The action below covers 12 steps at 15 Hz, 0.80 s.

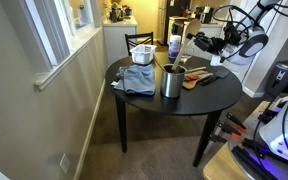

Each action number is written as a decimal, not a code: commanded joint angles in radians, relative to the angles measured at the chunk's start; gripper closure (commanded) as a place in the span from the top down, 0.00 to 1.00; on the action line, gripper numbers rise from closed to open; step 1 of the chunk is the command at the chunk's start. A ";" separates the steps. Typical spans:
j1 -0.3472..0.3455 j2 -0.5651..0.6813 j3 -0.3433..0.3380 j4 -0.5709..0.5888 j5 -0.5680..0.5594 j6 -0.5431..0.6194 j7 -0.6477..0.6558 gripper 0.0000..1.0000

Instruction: Put the wooden spoon in the silver can

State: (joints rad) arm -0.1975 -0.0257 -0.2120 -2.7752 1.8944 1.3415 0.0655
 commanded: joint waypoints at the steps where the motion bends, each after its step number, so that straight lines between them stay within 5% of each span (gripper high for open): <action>1: -0.017 0.013 -0.013 0.001 0.020 0.012 0.048 0.06; 9: -0.078 0.118 -0.086 0.026 -0.066 0.015 0.130 0.06; 10: -0.082 0.131 -0.093 0.034 -0.077 0.018 0.141 0.37; 12: -0.090 0.153 -0.105 0.050 -0.096 0.027 0.158 0.44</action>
State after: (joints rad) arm -0.2681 0.0906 -0.3040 -2.7596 1.8345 1.3575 0.1734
